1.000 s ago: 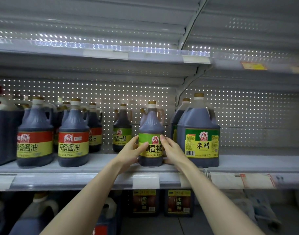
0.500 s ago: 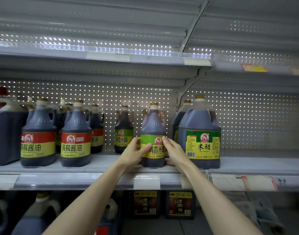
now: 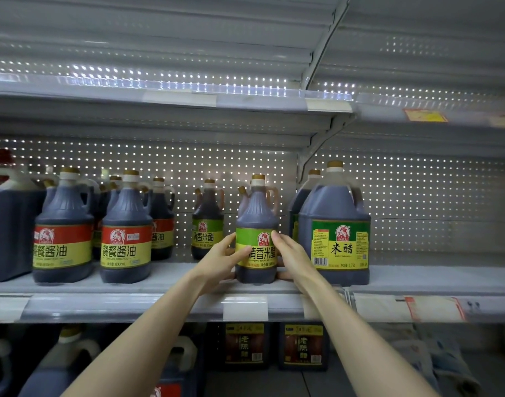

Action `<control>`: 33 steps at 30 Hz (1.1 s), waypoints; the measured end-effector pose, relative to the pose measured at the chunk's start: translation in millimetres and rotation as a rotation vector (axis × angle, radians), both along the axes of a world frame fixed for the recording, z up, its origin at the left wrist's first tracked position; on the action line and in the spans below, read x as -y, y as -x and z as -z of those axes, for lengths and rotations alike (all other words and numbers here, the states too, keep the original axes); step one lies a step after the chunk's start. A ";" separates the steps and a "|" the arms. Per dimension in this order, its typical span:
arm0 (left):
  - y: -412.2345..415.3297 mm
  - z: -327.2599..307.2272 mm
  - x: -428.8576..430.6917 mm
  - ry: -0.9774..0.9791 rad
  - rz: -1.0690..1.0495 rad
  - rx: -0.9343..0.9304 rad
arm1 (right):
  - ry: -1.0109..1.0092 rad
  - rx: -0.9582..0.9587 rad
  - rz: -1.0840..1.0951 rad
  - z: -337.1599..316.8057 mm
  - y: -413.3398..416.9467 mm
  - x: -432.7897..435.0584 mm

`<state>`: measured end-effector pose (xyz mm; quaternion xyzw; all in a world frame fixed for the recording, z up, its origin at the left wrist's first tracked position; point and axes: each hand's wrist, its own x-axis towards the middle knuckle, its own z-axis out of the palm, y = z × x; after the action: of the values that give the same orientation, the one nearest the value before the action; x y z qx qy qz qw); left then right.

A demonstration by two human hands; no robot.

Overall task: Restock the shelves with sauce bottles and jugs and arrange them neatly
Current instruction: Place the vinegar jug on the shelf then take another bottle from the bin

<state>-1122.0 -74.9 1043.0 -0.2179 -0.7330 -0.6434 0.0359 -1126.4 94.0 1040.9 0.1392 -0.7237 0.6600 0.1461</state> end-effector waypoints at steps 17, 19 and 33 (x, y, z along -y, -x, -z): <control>-3.3 0.4 -4.2 0.037 -0.029 -0.043 | 0.050 0.021 -0.004 -2.6 -5.7 0.6; -3.5 1.0 -4.8 0.033 -0.032 -0.041 | 0.053 0.026 -0.009 -3.0 -6.5 0.9; 1.2 2.5 0.5 0.033 -0.052 -0.013 | 0.031 0.052 0.028 -3.0 -5.9 2.4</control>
<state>-1123.2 -75.5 1040.5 -0.2036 -0.7488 -0.6285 0.0536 -1120.5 91.7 1043.9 0.1096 -0.7188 0.6725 0.1384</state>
